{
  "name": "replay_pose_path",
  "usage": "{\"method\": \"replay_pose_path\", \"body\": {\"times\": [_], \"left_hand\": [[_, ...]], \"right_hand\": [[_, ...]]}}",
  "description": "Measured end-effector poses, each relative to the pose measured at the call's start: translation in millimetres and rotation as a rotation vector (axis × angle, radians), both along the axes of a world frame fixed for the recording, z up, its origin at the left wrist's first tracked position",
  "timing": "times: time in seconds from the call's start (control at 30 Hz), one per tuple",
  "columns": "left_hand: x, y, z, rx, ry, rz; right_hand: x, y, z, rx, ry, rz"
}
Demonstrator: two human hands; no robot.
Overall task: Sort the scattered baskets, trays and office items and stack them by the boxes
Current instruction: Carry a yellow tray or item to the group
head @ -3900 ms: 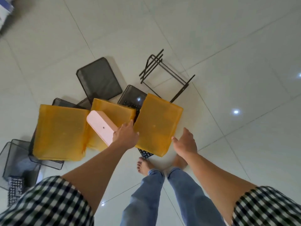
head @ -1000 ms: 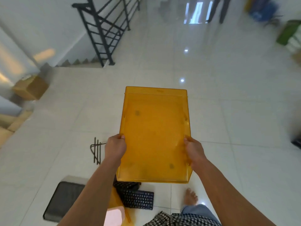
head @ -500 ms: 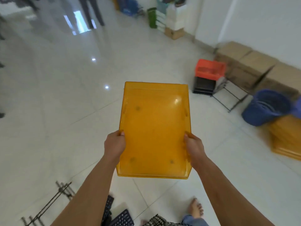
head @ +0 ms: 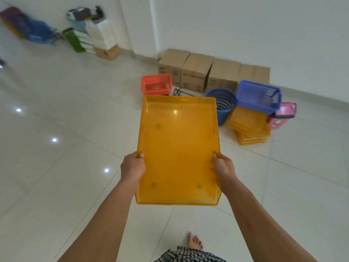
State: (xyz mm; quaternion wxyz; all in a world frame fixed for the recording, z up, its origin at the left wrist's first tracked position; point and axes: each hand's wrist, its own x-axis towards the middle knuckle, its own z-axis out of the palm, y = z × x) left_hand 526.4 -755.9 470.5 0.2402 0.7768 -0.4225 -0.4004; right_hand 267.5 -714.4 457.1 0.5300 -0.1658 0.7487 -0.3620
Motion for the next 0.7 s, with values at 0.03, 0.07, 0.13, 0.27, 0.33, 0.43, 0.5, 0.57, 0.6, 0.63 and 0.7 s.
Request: {"method": "replay_pose_path", "body": {"times": [0.03,0.07,0.13,0.27,0.33,0.43,0.5,0.57,0.6,0.63,0.7], "left_hand": [[-15.8,-7.6,-1.9,0.007,0.003,-0.026],[-30.3,-14.7,-3.6,0.009,0.004,-0.049],[-55.5,-28.4,-4.3,0.004,-0.003,-0.085],[-92.2,-59.9,-6.7,0.019,-0.026,-0.173],[-105.5,-77.7,-9.9,0.031,-0.022,-0.218],[-118.0,-105.6,-17.7,0.045,-0.01,-0.262],[-121.8,-127.4,-22.5,0.057,-0.017,-0.282],[-122.3,-152.7,-29.1,0.07,-0.004,-0.3],[-121.4,-166.2,-31.5,0.079,-0.002,-0.309],[-119.2,-179.4,-33.2,0.088,0.0,-0.313],[-113.3,-208.4,-35.2,0.105,0.015,-0.316]], "right_hand": [[-15.0,-2.0,-0.7,0.007,0.002,-0.027],[-28.3,-3.6,-1.4,0.009,0.003,-0.052],[-49.4,-5.9,-3.4,-0.006,-0.013,-0.102],[-76.1,-10.9,-11.3,-0.01,-0.04,-0.2],[-85.0,-17.5,-15.9,-0.002,-0.042,-0.241],[-92.7,-35.2,-22.4,0.014,-0.036,-0.28],[-94.4,-52.9,-27.0,0.025,-0.03,-0.308],[-93.5,-74.2,-32.8,0.032,-0.022,-0.324],[-91.5,-85.8,-34.6,0.038,-0.016,-0.333],[-89.2,-98.2,-36.3,0.044,-0.012,-0.34],[-83.1,-125.9,-39.2,0.058,-0.009,-0.352]]}}
